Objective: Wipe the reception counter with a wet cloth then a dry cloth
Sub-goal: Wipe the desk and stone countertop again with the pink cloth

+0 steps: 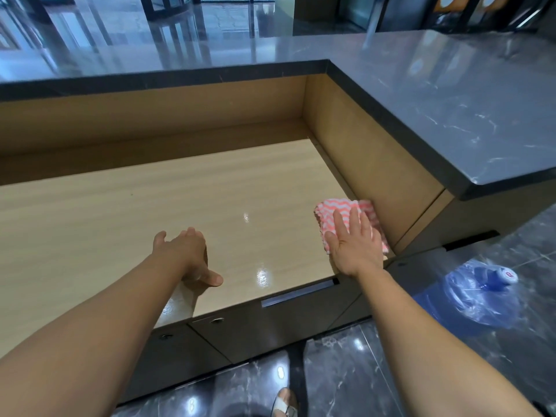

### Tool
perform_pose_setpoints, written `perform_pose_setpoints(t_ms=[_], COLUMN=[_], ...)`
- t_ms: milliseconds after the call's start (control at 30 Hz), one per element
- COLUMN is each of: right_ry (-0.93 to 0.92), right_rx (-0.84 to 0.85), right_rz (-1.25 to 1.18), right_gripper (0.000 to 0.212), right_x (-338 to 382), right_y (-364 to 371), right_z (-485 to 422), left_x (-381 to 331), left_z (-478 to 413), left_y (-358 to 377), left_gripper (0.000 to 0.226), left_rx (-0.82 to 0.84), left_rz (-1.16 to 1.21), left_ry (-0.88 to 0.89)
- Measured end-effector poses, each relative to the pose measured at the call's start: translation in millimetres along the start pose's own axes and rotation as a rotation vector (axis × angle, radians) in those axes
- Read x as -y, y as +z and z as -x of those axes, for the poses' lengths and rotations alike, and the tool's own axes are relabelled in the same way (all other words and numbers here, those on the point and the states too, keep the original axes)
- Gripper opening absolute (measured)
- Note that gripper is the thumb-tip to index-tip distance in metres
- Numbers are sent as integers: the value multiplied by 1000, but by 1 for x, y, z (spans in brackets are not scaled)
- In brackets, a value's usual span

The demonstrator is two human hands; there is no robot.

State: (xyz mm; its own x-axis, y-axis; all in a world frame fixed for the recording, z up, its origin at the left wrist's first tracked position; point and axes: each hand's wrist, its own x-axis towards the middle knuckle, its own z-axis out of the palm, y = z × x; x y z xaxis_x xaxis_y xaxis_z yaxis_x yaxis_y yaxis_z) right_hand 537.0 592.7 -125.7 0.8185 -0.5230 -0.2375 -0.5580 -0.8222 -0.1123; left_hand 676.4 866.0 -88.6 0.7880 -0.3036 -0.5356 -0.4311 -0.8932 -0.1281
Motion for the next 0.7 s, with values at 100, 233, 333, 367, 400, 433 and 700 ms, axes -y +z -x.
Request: perform_pose_setpoints(t_ms=[100,233,333,367,400,433,700], right_ry=[60,-21,-136,-191,-245,-291,-390], right_rx=[3,-23,-1,16,35,50,30], right_rz=[0,-1,6,16,23,27,106], right_gripper=[60,61,61,62,62,62,58], right_x=[27,85,142,159,174,184,101], right_y=[10,25,36,41,45,48,27], right_z=[14,49,77,85,93,98,72], left_x=[1,11,20,24,29,35,47], left_z=[0,8,24,29,35,40,64], left_y=[0,14,31,35,39,43,46], left_gripper=[91,73,74,72,64,55,36], left_rx=[-40,-182,-289,-303,-315,-319,-242], left_rz=[14,107,195,217,230,230,131], left_ry=[13,68,77,70,65,56,-36])
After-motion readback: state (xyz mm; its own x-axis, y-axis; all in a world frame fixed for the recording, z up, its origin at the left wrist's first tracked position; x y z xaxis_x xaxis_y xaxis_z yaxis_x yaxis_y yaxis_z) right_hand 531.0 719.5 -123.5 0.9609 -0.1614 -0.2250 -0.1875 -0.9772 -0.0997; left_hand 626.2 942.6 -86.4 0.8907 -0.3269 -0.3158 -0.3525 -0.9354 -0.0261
